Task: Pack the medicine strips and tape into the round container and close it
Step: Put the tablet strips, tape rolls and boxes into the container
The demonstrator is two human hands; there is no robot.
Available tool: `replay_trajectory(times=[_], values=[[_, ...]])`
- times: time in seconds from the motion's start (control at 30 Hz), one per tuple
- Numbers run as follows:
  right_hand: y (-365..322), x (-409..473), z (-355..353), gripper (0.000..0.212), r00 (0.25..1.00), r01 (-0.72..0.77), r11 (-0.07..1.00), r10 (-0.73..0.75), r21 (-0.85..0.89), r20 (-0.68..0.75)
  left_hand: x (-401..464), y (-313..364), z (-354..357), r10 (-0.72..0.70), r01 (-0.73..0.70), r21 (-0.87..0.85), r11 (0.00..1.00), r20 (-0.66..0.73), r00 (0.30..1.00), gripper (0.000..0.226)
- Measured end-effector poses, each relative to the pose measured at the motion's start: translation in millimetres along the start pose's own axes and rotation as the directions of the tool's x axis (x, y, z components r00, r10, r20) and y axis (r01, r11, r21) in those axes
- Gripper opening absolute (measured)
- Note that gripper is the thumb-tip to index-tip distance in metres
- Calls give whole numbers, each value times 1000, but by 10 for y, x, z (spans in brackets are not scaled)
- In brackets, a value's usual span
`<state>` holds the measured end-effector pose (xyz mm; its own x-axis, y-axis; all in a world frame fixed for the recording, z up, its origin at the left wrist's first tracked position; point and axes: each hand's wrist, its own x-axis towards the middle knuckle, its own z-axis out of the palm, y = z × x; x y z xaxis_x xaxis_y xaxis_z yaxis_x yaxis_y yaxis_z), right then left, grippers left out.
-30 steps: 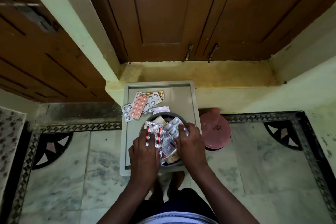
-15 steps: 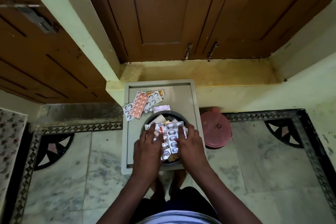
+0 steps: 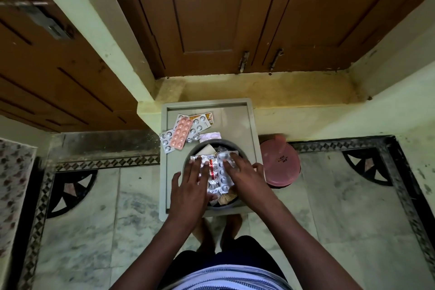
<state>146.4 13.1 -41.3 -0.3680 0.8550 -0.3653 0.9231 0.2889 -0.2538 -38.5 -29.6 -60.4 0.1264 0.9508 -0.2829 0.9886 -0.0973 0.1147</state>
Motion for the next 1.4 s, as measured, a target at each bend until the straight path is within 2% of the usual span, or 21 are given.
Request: replay_trajectory(times=[0.1, 0.27, 0.4, 0.5, 0.63, 0.73, 0.87, 1.03, 1.13, 1.23, 1.4], values=[[-22, 13, 39, 75, 1000, -15, 1000, 16, -22, 26, 4, 35, 50, 7, -7, 10, 1000, 14, 1000, 104], [-3, 44, -9, 77, 998, -39, 999, 37, -37, -53, 65, 53, 64, -57, 61, -28, 998, 113, 992, 107], [69, 133, -45, 58, 988, -59, 995, 70, 80, -136, 135, 71, -16, -55, 68, -58, 996, 199, 978, 98], [101, 240, -64, 43, 969, -33, 981, 79, 193, -234, 109, 92, -158, -47, 59, -95, 994, 120, 992, 95], [24, 482, -169, 25, 941, 12, 962, 81, 272, -327, 115, -57, -207, -146, 98, -260, 961, -173, 974, 66], [-72, 807, -257, 24, 951, 12, 950, 86, 313, -298, 344, -256, -266, -302, 176, -441, 880, -234, 924, 38], [-236, 1333, -365, 37, 982, -1, 966, 49, 258, -181, 813, -550, -303, -445, 334, -442, 832, -174, 878, 36], [-369, 1880, -400, 49, 999, -20, 998, 22, 60, -45, 1199, -774, -269, -407, 380, -252, 890, -61, 911, 54], [-401, 2041, -352, 48, 1000, -14, 999, 13, -48, -14, 1281, -808, -219, -398, 379, -209, 902, -58, 916, 50], [-412, 2101, -318, 47, 1000, 8, 994, -9, -108, -9, 1298, -827, -179, -414, 385, -265, 884, -62, 908, 43], [-385, 2092, -327, 55, 999, 35, 995, -37, -96, -20, 1281, -850, -117, -450, 396, -397, 828, -49, 892, 32]])
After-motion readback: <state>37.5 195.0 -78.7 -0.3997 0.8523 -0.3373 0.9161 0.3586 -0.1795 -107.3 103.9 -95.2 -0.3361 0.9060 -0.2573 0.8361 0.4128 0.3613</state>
